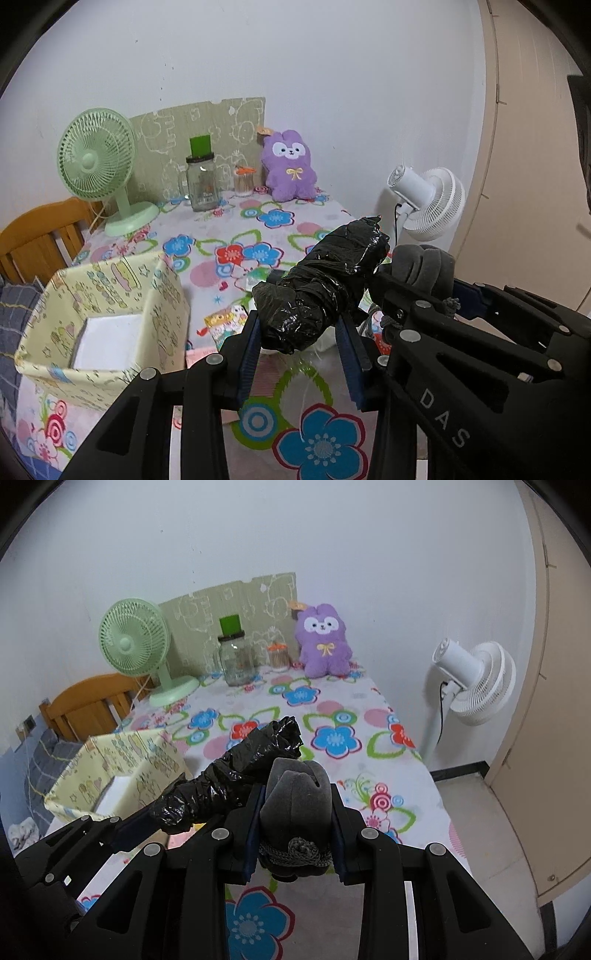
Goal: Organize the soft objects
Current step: 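Lift the black bundle with the right tool and carry it over the fabric box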
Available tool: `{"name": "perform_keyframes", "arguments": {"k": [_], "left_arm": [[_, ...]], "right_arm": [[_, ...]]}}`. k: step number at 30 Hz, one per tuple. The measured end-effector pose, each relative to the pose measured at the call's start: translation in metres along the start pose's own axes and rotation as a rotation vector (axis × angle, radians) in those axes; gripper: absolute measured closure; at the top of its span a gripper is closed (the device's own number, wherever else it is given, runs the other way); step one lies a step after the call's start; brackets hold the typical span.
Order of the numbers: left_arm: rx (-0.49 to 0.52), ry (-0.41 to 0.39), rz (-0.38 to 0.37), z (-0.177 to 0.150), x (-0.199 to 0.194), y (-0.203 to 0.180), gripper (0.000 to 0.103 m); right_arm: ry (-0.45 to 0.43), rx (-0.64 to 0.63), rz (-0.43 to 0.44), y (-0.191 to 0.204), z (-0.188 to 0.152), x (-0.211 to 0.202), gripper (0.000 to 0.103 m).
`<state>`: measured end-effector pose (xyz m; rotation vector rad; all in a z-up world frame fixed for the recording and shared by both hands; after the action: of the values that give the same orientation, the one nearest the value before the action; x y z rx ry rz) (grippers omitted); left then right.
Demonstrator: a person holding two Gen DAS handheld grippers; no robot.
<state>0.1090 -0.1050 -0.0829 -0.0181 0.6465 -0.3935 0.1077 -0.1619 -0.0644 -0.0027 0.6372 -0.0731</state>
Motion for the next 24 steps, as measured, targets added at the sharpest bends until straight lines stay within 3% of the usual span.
{"name": "perform_keyframes", "arguments": {"k": [11,24], "left_arm": [[0.013,-0.015,0.020,0.021,-0.014,0.003,0.062],[-0.010,-0.018,0.032,0.030,-0.028,0.035,0.062]], "right_arm": [[-0.039,-0.015,-0.021,0.005,0.026,-0.017,0.068],[-0.052,-0.036,-0.015,0.036,0.041,-0.020,0.068]]}}
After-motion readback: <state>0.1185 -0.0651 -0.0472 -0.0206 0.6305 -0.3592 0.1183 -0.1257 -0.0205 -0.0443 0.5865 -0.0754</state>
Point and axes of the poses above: each gripper's, at about its wrist camera, not at the fingertips, and x roughly the way its jaws point, y to its left, z to its top, the point moved 10 cm from there along x, roughly the way its jaws point, and after that the axes turned 10 degrees about -z, right-handed, at the moved point
